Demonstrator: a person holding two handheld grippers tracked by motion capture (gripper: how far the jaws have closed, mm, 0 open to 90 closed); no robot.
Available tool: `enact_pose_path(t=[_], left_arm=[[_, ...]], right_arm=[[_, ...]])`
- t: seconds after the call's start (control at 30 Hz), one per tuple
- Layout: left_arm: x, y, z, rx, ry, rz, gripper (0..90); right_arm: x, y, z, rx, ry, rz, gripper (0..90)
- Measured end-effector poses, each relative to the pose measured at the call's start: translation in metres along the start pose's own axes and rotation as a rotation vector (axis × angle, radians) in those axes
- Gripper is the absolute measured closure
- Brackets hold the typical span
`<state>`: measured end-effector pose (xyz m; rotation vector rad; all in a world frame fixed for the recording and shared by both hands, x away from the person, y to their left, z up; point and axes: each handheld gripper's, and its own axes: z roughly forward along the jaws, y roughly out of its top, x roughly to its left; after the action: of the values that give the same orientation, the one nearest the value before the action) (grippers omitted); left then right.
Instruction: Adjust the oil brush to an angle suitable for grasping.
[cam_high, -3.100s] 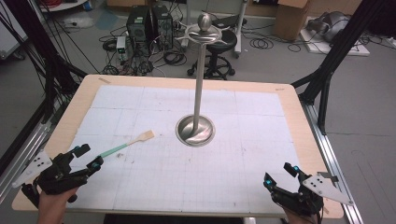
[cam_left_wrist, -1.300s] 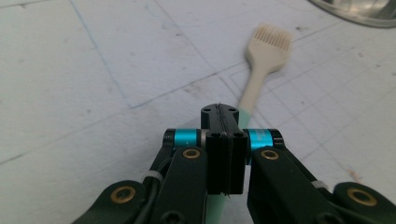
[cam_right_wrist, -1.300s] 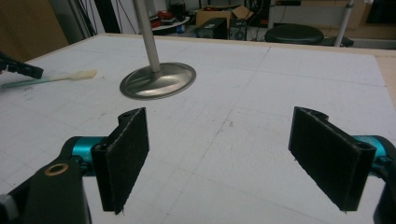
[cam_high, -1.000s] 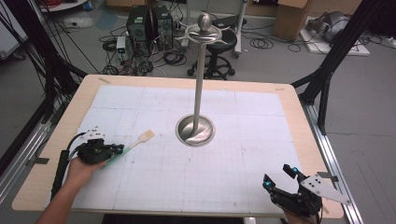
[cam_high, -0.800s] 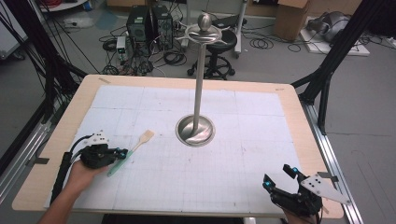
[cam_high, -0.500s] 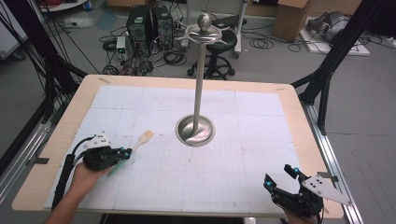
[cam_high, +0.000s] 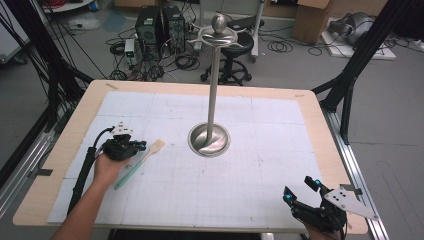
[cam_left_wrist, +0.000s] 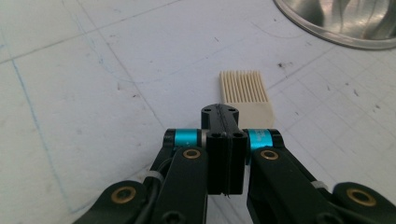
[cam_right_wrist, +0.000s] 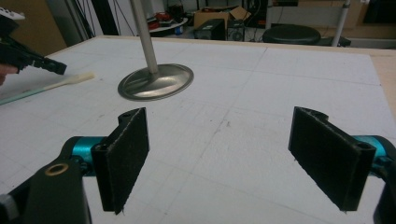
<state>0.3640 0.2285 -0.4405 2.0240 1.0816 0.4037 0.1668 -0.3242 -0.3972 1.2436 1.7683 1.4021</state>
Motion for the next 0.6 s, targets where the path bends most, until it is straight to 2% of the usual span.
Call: enact_pose_path(t=[0.07, 0.13, 0.23, 0.3, 0.33, 0.37, 0.4, 0.43, 0.5, 0.53, 0.57, 0.6], left_arm=[[-0.001, -0.002, 0.006, 0.007, -0.016, -0.012, 89.4], [-0.003, -0.001, 0.009, -0.022, -0.055, -0.038, 88.7], [-0.005, -0.001, 0.011, -0.027, -0.058, -0.029, 89.2], [-0.007, -0.002, 0.011, -0.017, -0.073, -0.028, 89.4], [-0.01, -0.002, 0.011, -0.008, -0.107, -0.02, 89.4], [-0.01, -0.002, 0.011, -0.008, -0.107, -0.02, 89.4], [-0.015, -0.003, 0.01, 0.007, -0.158, 0.009, 89.4], [-0.015, -0.003, 0.01, 0.007, -0.158, 0.009, 89.4], [-0.025, -0.003, 0.011, 0.022, -0.229, 0.05, 89.4], [-0.029, -0.003, 0.011, 0.027, -0.238, 0.068, 89.5], [-0.029, -0.003, 0.011, 0.027, -0.238, 0.068, 89.5], [-0.037, -0.002, 0.012, 0.041, -0.263, 0.097, 89.5]], right_arm=[[-0.001, 0.0, 0.0, 0.003, 0.0, 0.009, 19.2], [-0.001, 0.0, 0.0, 0.002, 0.001, 0.004, 19.2], [-0.001, 0.0, 0.001, 0.004, 0.002, 0.007, 19.2], [-0.001, 0.0, 0.0, 0.005, 0.003, 0.002, 19.2], [-0.001, 0.0, 0.001, 0.001, 0.004, 0.0, 19.2], [-0.001, 0.0, 0.001, 0.001, 0.004, 0.0, 19.2], [-0.001, 0.0, 0.001, 0.0, 0.004, 0.001, 19.2], [-0.001, 0.0, 0.001, 0.0, 0.004, 0.001, 19.2], [0.001, 0.0, 0.001, 0.005, 0.004, 0.004, 19.3], [0.001, 0.0, 0.0, 0.004, 0.005, 0.003, 19.4], [0.001, 0.0, 0.001, 0.001, 0.006, -0.001, 19.4], [0.001, 0.001, 0.0, 0.0, 0.005, -0.002, 19.3]])
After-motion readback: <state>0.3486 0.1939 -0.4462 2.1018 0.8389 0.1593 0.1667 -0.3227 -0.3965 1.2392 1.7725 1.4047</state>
